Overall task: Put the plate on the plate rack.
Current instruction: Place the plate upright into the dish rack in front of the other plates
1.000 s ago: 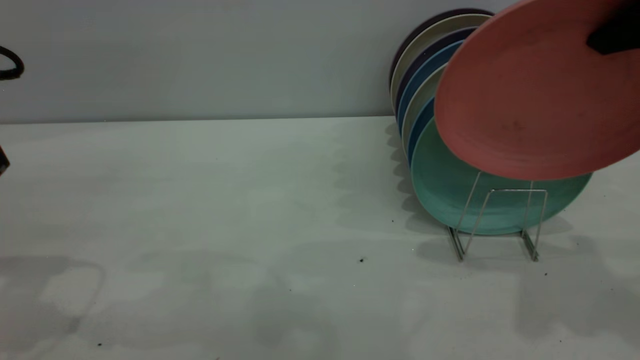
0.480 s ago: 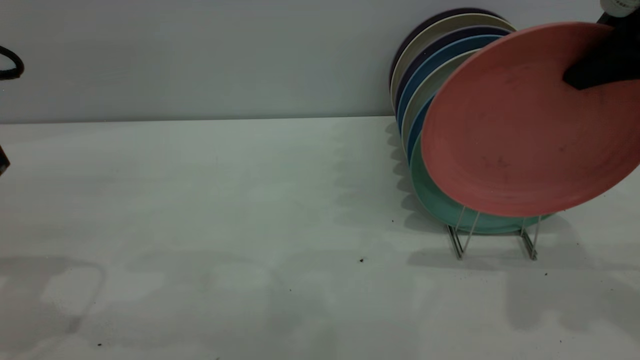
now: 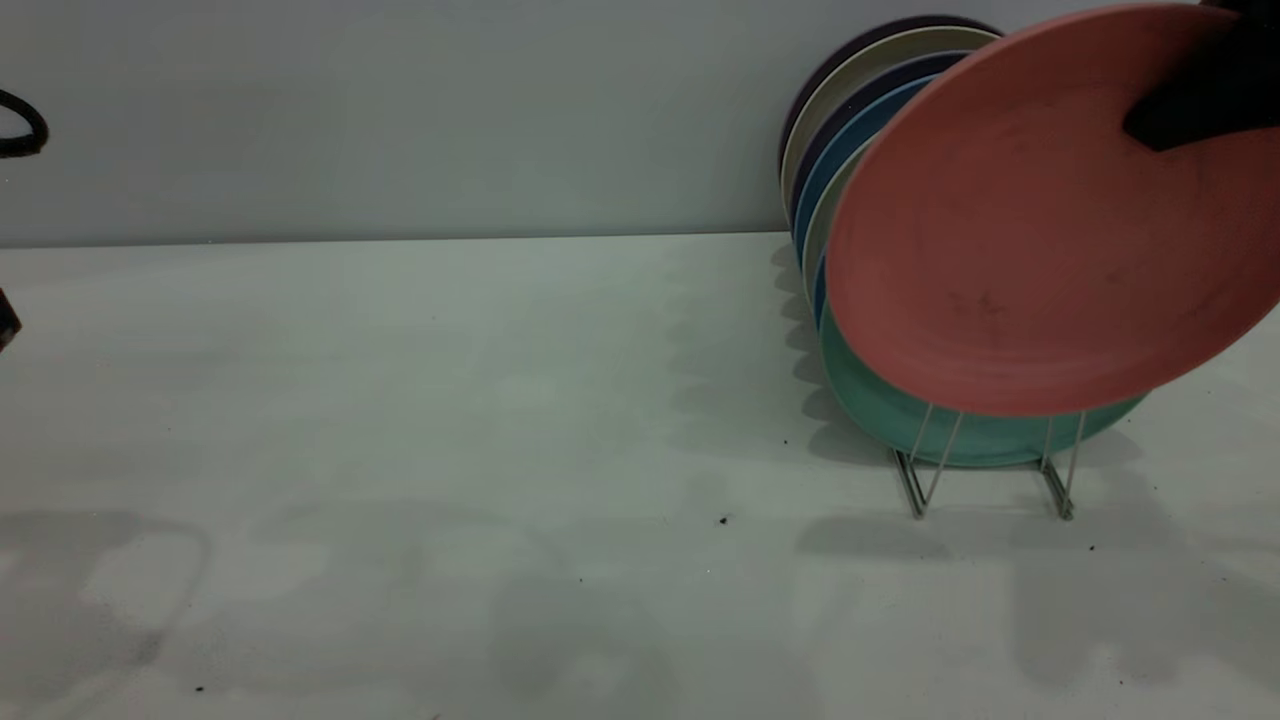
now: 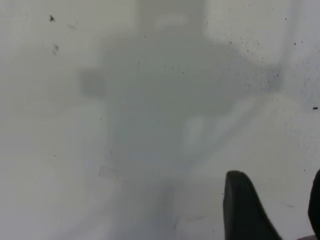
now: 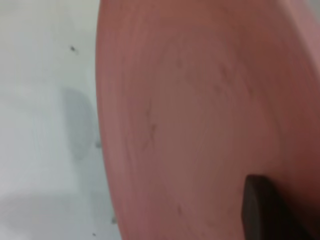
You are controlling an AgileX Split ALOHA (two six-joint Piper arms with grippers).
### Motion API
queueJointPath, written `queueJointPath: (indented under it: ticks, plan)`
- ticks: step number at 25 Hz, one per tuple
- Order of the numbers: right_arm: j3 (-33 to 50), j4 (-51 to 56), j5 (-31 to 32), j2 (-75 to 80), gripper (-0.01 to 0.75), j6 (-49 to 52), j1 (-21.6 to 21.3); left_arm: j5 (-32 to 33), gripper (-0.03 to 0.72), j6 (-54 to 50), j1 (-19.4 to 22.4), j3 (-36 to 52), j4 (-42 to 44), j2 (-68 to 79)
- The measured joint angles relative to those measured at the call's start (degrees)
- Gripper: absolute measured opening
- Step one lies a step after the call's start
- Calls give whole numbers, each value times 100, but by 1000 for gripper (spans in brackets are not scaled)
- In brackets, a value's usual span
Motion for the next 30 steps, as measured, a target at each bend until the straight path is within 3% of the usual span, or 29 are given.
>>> queueJointPath:
  ticks: [6, 13, 30]
  plan:
    - [-97, -389, 450, -7, 112, 707, 0, -6, 360, 0, 0, 0, 0, 0]
    - [-904, -1011, 987, 148, 112, 1459, 0, -12, 360, 0, 0, 0, 0, 0]
    - [-1568, -1341, 727, 853, 112, 1478, 0, -7, 360, 0, 0, 0, 0, 0]
